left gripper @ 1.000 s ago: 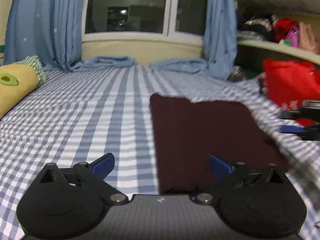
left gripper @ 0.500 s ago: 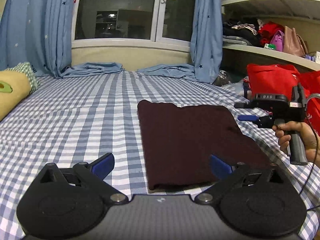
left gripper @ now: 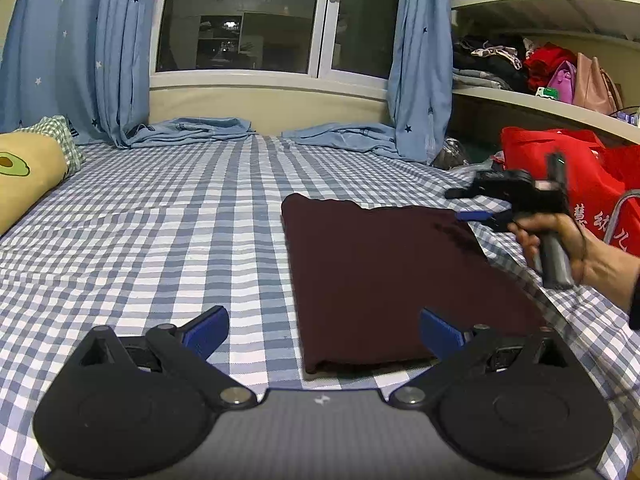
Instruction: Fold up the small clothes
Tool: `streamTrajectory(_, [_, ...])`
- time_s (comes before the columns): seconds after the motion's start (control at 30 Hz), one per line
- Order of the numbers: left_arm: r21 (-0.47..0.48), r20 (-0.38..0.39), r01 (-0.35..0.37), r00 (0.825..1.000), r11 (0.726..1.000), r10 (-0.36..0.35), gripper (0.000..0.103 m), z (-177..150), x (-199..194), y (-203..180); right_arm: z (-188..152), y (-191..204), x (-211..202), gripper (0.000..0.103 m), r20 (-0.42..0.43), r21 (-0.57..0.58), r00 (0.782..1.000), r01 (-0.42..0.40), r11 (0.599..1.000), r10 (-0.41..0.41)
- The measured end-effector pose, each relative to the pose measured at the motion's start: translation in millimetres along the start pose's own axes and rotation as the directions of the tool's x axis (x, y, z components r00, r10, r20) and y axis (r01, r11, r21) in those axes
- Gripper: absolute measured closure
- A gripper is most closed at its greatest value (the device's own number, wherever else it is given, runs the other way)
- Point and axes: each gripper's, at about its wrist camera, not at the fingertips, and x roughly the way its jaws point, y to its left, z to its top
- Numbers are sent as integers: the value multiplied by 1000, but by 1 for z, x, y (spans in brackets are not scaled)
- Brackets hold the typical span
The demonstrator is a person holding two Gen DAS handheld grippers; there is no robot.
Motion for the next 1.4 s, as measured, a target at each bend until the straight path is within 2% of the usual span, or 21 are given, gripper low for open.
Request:
streamTrajectory(0.07, [7, -1, -2, 1000, 1000, 2, 1, 0, 0, -1, 6, 1, 21, 49, -28, 11, 999, 32, 999, -31])
streamTrajectory(0.13, [11, -8, 4, 1000, 1000, -3, 0, -1, -1, -2, 13, -8, 40, 56, -55, 41, 992, 112, 993, -110])
streamTrajectory(0.17, [13, -11, 3, 1000, 1000, -3, 1, -1, -2, -2, 16, -15, 48, 66, -62, 49, 986, 160, 986, -157])
streamTrajectory(0.2, [15, -12, 3, 1000, 1000, -3, 0, -1, -2, -2, 17, -18, 52, 82, -69, 44, 979, 194, 980, -190])
streamTrajectory(0.23, [16, -12, 5, 1000, 1000, -5, 0, -1, -4, -2, 18, -23, 55, 87, -72, 40, 972, 226, 973, -223])
streamTrajectory(0.27, [17, -11, 9, 1000, 1000, -9, 0, -1, -5, -2, 17, -25, 56, 87, -73, 43, 972, 229, 973, -225])
streamTrajectory(0.33, [17, -8, 18, 1000, 1000, -17, 0, -1, -9, -1, 16, -24, 47, 78, -46, 20, 976, 213, 977, -212])
streamTrajectory(0.37, [16, -8, 21, 1000, 1000, -21, 0, -1, -10, 0, 15, -19, 41, 61, -29, -6, 981, 192, 981, -193])
streamTrajectory(0.4, [13, -12, 25, 1000, 1000, -25, 0, -1, -11, 1, 13, -9, 32, 54, -16, -39, 986, 163, 986, -163])
streamTrajectory(0.53, [20, -19, 24, 1000, 1000, -23, 0, -3, -17, 1, -15, 28, -21, 52, -43, -131, 999, -12, 991, 6])
streamTrajectory(0.67, [25, -33, 30, 999, 999, -29, 0, -6, -27, 0, -57, 48, -70, 39, -84, -132, 992, -105, 986, 94])
streamTrajectory(0.8, [28, -47, 20, 999, 999, -18, 0, -8, -38, 0, -88, 49, -94, 34, -126, -112, 988, -101, 989, 87])
streamTrajectory(1.0, [57, -72, -6, 997, 998, 10, 0, -2, -58, -7, -117, 34, -101, 34, -157, -71, 988, -19, 997, 8])
streamTrajectory(1.03, [61, -70, -13, 997, 998, 17, 0, -1, -60, -8, -118, 39, -104, 33, -153, -78, 988, -5, 997, -7])
streamTrajectory(1.1, [60, -67, -12, 998, 998, 16, 0, 0, -65, -10, -120, 53, -114, 19, -137, -86, 990, 22, 996, -34])
streamTrajectory(1.23, [39, -68, 7, 998, 999, -4, 0, 1, -73, -10, -128, 94, -150, 3, -64, -104, 998, -26, 994, 19])
streamTrajectory(1.4, [56, -62, -5, 998, 998, 9, 0, 2, -78, -13, -137, 147, -190, 1, -1, -164, 999, -50, 985, 50])
